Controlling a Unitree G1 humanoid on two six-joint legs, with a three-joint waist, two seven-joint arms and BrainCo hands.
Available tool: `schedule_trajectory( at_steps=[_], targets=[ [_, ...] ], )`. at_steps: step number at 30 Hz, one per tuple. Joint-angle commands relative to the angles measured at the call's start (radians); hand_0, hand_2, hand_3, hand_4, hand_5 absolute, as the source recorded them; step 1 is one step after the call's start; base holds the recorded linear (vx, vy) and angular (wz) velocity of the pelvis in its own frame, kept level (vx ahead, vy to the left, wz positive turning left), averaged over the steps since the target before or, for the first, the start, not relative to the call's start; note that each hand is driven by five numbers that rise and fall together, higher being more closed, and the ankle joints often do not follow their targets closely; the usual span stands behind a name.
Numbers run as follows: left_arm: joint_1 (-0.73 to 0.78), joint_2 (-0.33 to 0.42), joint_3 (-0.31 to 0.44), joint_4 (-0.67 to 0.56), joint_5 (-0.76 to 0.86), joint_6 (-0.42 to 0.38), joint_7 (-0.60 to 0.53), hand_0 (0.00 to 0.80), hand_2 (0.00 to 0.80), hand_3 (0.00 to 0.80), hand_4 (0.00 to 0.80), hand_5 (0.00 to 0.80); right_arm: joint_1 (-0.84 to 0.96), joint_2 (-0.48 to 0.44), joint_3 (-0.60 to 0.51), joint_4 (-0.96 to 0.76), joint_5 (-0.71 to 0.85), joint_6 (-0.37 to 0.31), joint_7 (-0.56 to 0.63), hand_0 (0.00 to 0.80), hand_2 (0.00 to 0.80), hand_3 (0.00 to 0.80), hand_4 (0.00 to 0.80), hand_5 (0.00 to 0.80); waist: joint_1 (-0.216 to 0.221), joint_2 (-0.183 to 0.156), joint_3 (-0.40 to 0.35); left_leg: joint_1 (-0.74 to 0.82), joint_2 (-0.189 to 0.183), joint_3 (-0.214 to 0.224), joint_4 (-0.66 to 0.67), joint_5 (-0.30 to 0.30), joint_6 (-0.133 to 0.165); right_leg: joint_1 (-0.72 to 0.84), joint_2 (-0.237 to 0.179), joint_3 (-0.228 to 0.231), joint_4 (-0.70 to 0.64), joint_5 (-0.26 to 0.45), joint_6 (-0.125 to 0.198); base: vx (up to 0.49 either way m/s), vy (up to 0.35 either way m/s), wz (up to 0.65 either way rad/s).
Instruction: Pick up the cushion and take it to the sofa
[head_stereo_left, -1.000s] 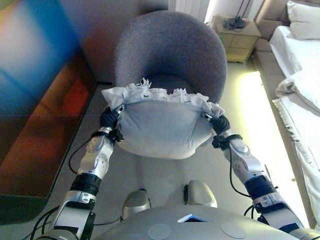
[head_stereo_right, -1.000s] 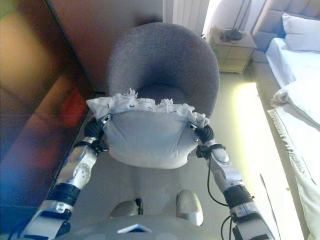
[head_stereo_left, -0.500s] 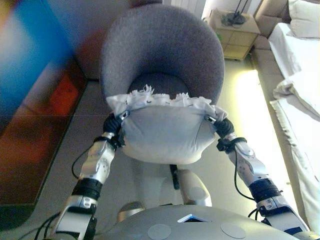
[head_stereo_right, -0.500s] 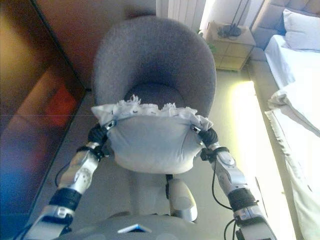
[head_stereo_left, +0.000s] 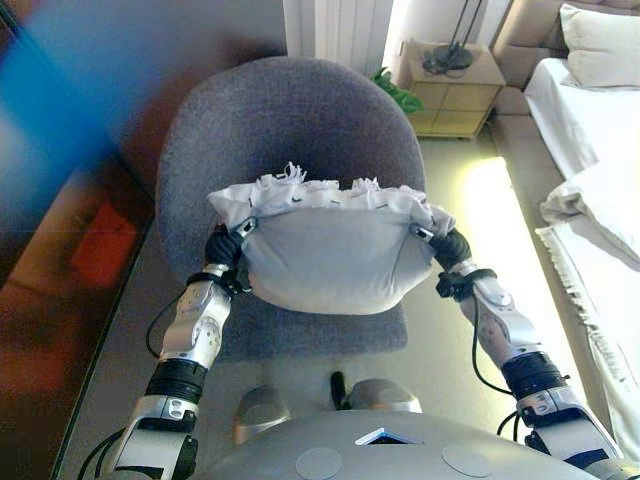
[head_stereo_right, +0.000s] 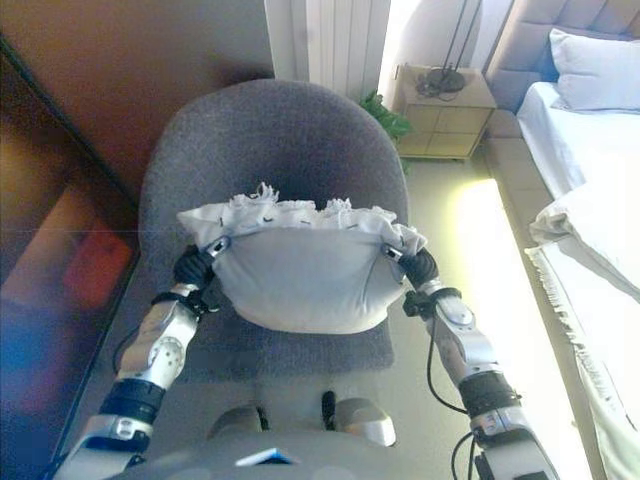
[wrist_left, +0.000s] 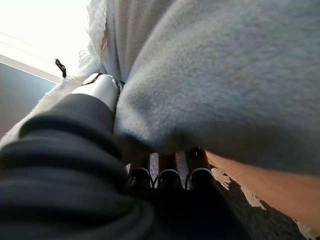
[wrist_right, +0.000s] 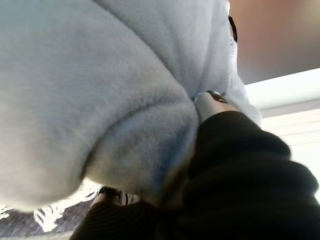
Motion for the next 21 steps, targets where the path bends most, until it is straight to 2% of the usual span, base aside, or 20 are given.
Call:
schedule_trajectory(
  at_steps=[1, 3, 7, 9, 12, 13, 14, 15, 18, 19, 21],
  targets=[
    [-0.105, 0.006, -0.01, -0.06, -0.026, -0.091, -0.05, 0.8, 0.8, 0.8, 0.8, 0.8, -0.11, 0.054, -0.003, -0.091, 0.048, -0.048, 0.023, 0.8, 0.8, 0.8, 0.8, 0.8, 0.012, 0.021, -0.019, 0.0, -0.001, 0.043, -0.008, 0.119, -0.024, 0.035, -0.068, -0.091, 0.037, -0.029, 0.125, 0.182, 0.14, -0.52],
    [-0.112, 0.006, -0.011, -0.052, -0.024, -0.091, -0.057, 0.8, 0.8, 0.8, 0.8, 0.8, -0.105, 0.056, -0.011, -0.097, 0.04, -0.047, 0.021, 0.8, 0.8, 0.8, 0.8, 0.8, 0.001, 0.037, -0.026, 0.023, 0.002, 0.077, -0.046, 0.121, -0.019, 0.032, -0.071, -0.102, 0.055, -0.044, 0.129, 0.172, 0.175, -0.59],
    [-0.13, 0.011, -0.029, -0.025, -0.02, -0.113, -0.035, 0.8, 0.8, 0.8, 0.8, 0.8, -0.118, 0.068, -0.005, -0.078, 0.038, -0.065, 0.01, 0.8, 0.8, 0.8, 0.8, 0.8, -0.007, 0.063, -0.031, 0.069, -0.023, 0.083, -0.095, 0.113, 0.002, 0.004, -0.083, -0.12, 0.115, -0.052, 0.144, 0.126, 0.176, -0.04],
    [-0.139, 0.016, -0.028, -0.022, -0.024, -0.118, -0.03, 0.8, 0.8, 0.8, 0.8, 0.8, -0.142, 0.075, 0.004, -0.064, 0.018, -0.079, -0.012, 0.8, 0.8, 0.8, 0.8, 0.8, 0.001, 0.07, -0.029, 0.069, -0.039, 0.1, -0.081, 0.093, 0.02, -0.025, -0.102, -0.149, 0.203, -0.05, 0.158, 0.091, 0.159, 0.02],
    [-0.147, 0.026, -0.034, -0.009, -0.009, -0.123, -0.031, 0.8, 0.8, 0.8, 0.8, 0.8, -0.167, 0.098, 0.016, -0.044, 0.021, -0.1, -0.033, 0.8, 0.8, 0.8, 0.8, 0.8, 0.016, 0.082, -0.015, 0.065, -0.051, 0.124, -0.051, 0.064, 0.046, -0.087, -0.124, -0.188, 0.423, -0.034, 0.178, 0.076, 0.111, -0.07],
    [-0.149, 0.031, -0.039, -0.002, -0.012, -0.119, -0.03, 0.8, 0.8, 0.8, 0.8, 0.8, -0.172, 0.104, 0.023, -0.039, 0.024, -0.1, -0.044, 0.8, 0.8, 0.8, 0.8, 0.8, 0.018, 0.086, -0.012, 0.072, -0.055, 0.13, -0.044, 0.053, 0.051, -0.119, -0.132, -0.192, 0.494, -0.017, 0.177, 0.096, 0.08, -0.18],
    [-0.15, 0.032, -0.041, 0.001, -0.014, -0.115, -0.03, 0.8, 0.8, 0.8, 0.8, 0.8, -0.174, 0.105, 0.025, -0.035, 0.026, -0.098, -0.048, 0.8, 0.8, 0.8, 0.8, 0.8, 0.02, 0.086, -0.012, 0.077, -0.058, 0.131, -0.042, 0.05, 0.052, -0.129, -0.139, -0.196, 0.505, -0.007, 0.175, 0.107, 0.044, -0.14],
    [-0.15, 0.033, -0.042, 0.004, -0.017, -0.107, -0.031, 0.8, 0.8, 0.8, 0.8, 0.8, -0.178, 0.108, 0.028, -0.029, 0.029, -0.093, -0.052, 0.8, 0.8, 0.8, 0.8, 0.8, 0.023, 0.085, -0.011, 0.084, -0.061, 0.133, -0.041, 0.045, 0.052, -0.138, -0.149, -0.202, 0.509, 0.006, 0.172, 0.134, -0.001, 0.02],
    [-0.172, 0.029, -0.056, 0.022, -0.006, -0.074, -0.007, 0.8, 0.8, 0.8, 0.8, 0.8, -0.196, 0.117, 0.049, 0.001, 0.021, -0.091, -0.062, 0.8, 0.8, 0.8, 0.8, 0.8, 0.026, 0.075, -0.009, 0.11, -0.072, 0.123, -0.042, 0.038, 0.043, -0.135, -0.189, -0.217, 0.381, 0.042, 0.167, 0.149, -0.081, -0.05],
    [-0.19, 0.025, -0.069, 0.039, -0.001, -0.073, 0.008, 0.8, 0.8, 0.8, 0.8, 0.8, -0.205, 0.117, 0.056, 0.003, 0.017, -0.087, -0.079, 0.8, 0.8, 0.8, 0.8, 0.8, 0.017, 0.067, -0.006, 0.114, -0.072, 0.112, -0.031, 0.03, 0.032, -0.14, -0.204, -0.185, 0.273, 0.056, 0.17, 0.109, -0.172, -0.18],
    [-0.212, 0.023, -0.085, 0.053, -0.003, -0.076, 0.024, 0.8, 0.8, 0.8, 0.8, 0.8, -0.222, 0.114, 0.056, 0.002, 0.031, -0.075, -0.096, 0.8, 0.8, 0.8, 0.8, 0.8, 0.005, 0.06, 0.009, 0.106, -0.057, 0.1, 0.012, 0.003, 0.018, -0.133, -0.208, -0.144, 0.193, 0.039, 0.184, 0.071, -0.191, 0.04]
  ],
)
